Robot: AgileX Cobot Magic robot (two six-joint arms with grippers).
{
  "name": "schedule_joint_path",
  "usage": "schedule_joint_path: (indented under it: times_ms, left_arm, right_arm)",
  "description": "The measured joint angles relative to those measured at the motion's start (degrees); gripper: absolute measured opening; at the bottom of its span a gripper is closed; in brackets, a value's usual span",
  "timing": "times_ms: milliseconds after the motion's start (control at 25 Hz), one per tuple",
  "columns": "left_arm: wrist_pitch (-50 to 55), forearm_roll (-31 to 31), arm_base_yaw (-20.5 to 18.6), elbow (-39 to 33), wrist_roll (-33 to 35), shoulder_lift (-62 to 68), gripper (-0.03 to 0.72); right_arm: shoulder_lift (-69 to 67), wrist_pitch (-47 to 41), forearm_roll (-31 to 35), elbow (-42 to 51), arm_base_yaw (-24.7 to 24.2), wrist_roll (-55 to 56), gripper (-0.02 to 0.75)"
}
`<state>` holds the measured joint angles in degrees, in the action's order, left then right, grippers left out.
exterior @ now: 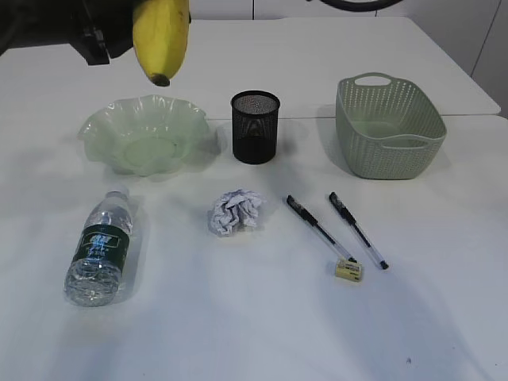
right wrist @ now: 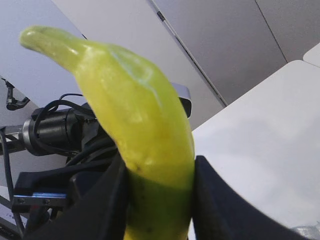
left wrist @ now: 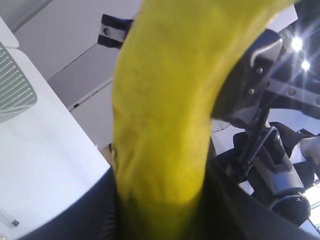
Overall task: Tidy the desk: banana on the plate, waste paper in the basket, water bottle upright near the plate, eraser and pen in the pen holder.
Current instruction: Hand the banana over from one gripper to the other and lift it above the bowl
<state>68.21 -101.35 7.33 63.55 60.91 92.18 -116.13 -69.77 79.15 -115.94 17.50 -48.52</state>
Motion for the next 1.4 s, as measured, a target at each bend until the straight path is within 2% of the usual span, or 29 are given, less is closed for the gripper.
schedule_joint_path:
  times_ms: [440, 840, 1000, 1200, 1400]
  left_arm:
    - [0.1, -0.1, 0.0, 0.0, -0.1, 0.0, 0.301]
    - [0.1, -0.1, 0.0, 0.0, -0.1, 0.0, 0.294]
    - [0.1, -0.1, 0.0, 0.0, -0.1, 0.0, 0.293]
    - [0.0, 0.0, 0.0, 0.0, 0.2, 0.0, 0.293]
    - [-0.1, 0.1, 0.0, 0.0, 0.4, 0.0, 0.293]
  right_arm:
    - [0.0, 0.1, 0.2, 0.0, 0.0, -0.1, 0.253]
    - [0.0, 0.1, 0.4, 0.0, 0.0, 1.3, 0.286]
    - [0.0, 0.1, 0.5, 0.0, 0.0, 2.0, 0.313]
    - [0.0, 0.1, 1.4, 0.0, 0.0, 3.2, 0.384]
    - [0.0, 0.1, 1.8, 0.0, 0.0, 3.5, 0.407]
